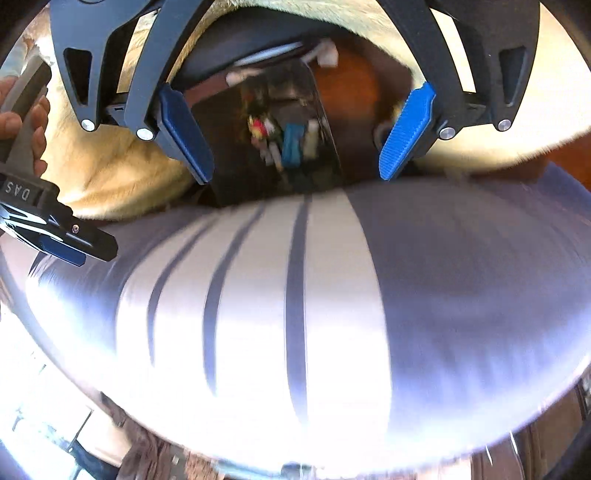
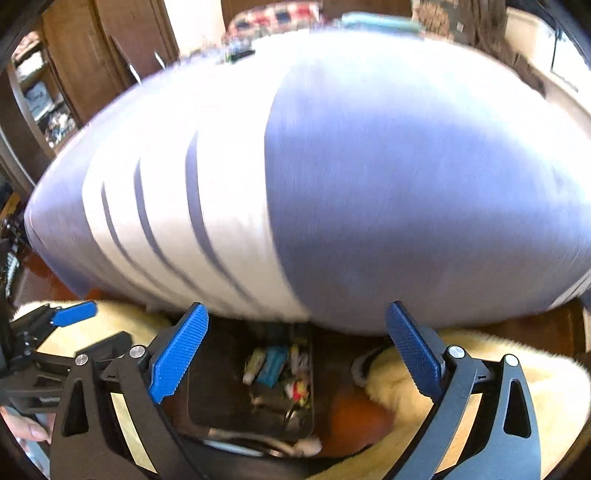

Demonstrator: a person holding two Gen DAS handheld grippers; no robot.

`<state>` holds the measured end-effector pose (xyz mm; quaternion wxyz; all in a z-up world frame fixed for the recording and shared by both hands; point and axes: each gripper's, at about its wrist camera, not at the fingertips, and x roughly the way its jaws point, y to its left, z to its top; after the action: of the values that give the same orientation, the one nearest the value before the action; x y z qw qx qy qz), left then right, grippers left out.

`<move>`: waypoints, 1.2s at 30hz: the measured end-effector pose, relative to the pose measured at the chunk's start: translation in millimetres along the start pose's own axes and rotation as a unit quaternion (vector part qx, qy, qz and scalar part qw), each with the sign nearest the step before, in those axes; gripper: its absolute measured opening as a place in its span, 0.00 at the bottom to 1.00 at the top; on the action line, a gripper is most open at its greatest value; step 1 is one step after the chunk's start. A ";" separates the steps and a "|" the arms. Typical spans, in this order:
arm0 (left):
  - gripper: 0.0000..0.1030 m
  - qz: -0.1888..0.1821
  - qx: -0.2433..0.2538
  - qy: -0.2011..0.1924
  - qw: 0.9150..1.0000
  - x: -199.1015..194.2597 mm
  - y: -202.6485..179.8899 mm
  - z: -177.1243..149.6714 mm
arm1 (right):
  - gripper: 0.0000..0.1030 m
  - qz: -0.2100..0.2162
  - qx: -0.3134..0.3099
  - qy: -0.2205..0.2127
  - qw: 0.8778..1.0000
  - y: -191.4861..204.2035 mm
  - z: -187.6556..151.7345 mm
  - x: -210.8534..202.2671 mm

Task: Collect trash
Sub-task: 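Raise both tools over the bed and grasp the black thread spool with the right tool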

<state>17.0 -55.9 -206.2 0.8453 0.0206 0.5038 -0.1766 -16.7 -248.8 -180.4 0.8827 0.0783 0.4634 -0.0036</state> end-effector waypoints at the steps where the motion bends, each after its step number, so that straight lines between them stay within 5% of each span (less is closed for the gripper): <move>1: 0.87 0.002 0.002 -0.014 1.000 -8.4 0.4 7.2 | 0.97 -0.002 -0.004 -0.016 1.000 -0.4 9.3 -8.8; 11: 0.88 0.030 0.006 -0.107 0.994 -56.3 18.4 97.4 | 0.97 -0.013 -0.032 -0.080 0.996 3.8 96.9 -35.9; 28: 0.88 0.070 0.010 -0.072 0.995 13.9 56.3 215.5 | 0.97 -0.016 -0.047 -0.058 0.997 32.0 224.8 58.9; 36: 0.89 0.071 0.008 -0.055 0.996 43.9 71.2 253.3 | 0.95 0.021 -0.067 -0.028 0.997 57.3 283.3 125.1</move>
<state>272.5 -55.3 -129.6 0.8818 0.0538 0.4526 -0.1212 290.8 -224.0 -116.8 0.8986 0.0282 0.4358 0.0435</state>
